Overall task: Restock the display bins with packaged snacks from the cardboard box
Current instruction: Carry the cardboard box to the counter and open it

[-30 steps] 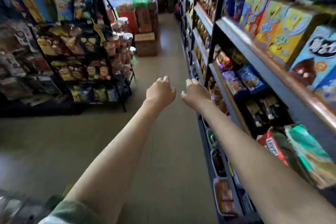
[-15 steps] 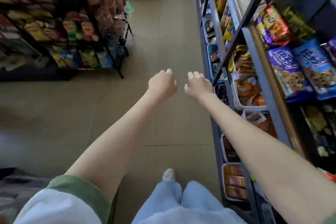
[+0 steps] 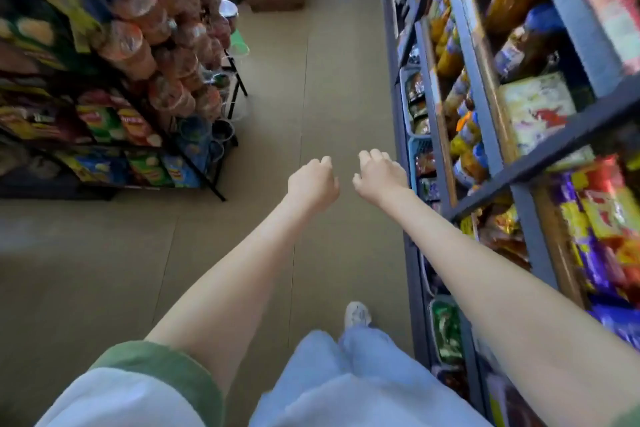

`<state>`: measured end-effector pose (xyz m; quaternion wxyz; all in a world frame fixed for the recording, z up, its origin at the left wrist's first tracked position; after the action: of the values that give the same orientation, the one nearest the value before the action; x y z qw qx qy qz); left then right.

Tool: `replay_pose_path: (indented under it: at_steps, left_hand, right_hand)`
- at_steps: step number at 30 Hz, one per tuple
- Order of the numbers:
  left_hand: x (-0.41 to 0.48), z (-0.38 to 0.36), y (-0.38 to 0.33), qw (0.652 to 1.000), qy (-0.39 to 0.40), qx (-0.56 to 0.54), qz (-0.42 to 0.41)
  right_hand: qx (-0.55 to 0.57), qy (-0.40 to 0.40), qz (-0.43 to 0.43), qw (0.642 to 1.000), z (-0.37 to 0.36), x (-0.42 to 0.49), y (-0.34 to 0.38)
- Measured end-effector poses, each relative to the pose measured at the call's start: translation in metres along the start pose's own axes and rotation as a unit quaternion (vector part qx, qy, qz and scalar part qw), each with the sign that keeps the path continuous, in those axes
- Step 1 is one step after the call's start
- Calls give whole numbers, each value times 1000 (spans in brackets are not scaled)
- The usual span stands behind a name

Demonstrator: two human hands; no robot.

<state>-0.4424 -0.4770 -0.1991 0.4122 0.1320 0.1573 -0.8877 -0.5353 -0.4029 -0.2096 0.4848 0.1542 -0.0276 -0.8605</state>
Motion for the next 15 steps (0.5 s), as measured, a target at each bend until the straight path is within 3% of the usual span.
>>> replay_pose_path:
  at_steps: [8, 15]
  left_hand:
    - [211, 86, 3, 999, -23, -24, 12]
    - [406, 166, -2, 1000, -25, -8, -7]
  right_hand:
    - [-11, 3, 47, 999, 57, 231, -10]
    - [-28, 2, 39, 999, 114, 428, -29]
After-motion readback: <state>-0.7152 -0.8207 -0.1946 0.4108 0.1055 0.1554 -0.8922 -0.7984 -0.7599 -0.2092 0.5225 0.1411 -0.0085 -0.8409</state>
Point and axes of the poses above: each hand's wrist, its own x-axis towards the middle knuckle, its own z-axis out of the back of the hand, y = z × x, the point moved 6 cm from there along x, towards the middle knuckle, and after that the axes turned 8 degrees about z, right-handed, at the moved point
